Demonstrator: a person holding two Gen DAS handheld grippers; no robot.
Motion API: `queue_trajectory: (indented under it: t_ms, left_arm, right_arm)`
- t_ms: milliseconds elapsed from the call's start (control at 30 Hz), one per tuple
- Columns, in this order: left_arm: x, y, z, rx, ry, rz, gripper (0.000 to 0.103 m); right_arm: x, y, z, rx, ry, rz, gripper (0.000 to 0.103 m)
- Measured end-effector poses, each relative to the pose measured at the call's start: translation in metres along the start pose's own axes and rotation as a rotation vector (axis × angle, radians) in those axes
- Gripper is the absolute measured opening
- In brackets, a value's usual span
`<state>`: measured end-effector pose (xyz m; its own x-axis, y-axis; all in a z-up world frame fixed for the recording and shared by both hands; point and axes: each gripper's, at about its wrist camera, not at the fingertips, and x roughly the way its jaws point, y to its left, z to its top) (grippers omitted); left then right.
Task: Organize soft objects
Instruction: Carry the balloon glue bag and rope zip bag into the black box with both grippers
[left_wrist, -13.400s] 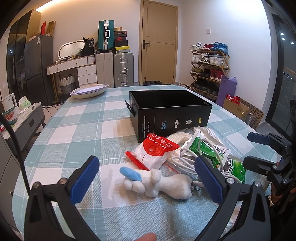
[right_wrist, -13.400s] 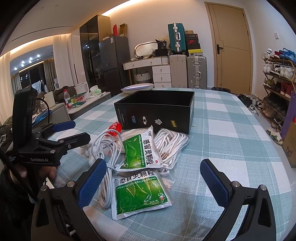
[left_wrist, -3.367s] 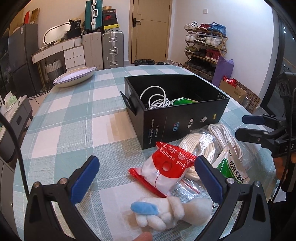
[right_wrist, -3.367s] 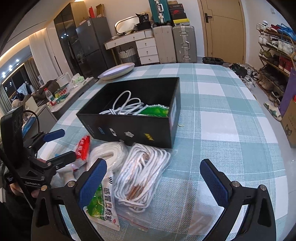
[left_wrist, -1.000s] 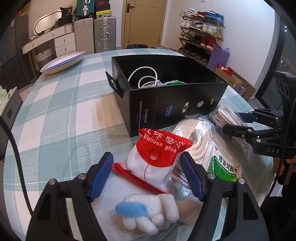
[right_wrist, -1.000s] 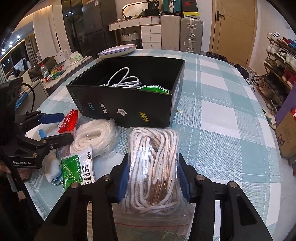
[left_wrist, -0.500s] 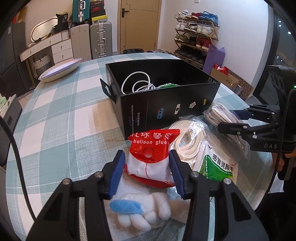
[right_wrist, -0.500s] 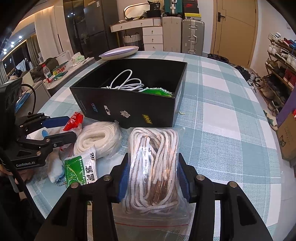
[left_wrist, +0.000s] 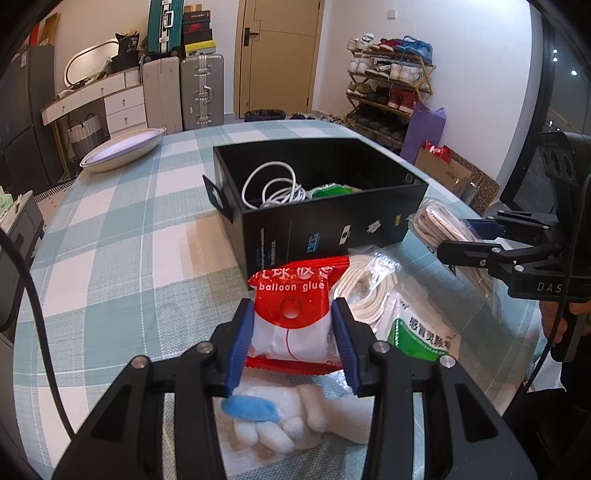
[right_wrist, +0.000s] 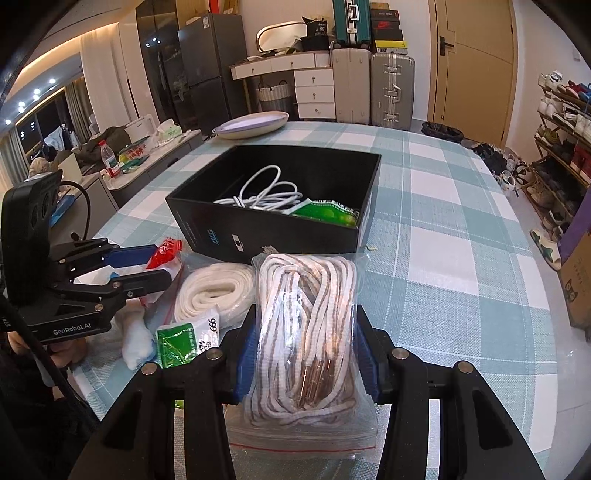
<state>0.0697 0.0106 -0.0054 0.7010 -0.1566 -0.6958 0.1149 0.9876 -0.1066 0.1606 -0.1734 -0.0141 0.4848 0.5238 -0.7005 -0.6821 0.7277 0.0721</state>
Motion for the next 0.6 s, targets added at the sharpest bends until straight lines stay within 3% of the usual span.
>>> queue_trajectory:
  t_ms: [600]
  left_arm:
    - [-0.038,-0.007,0.030,-0.002,-0.139,0.026,0.041]
  right_arm:
    - [-0.035,0.003,0.021,0.014,-0.131,0.038,0.047]
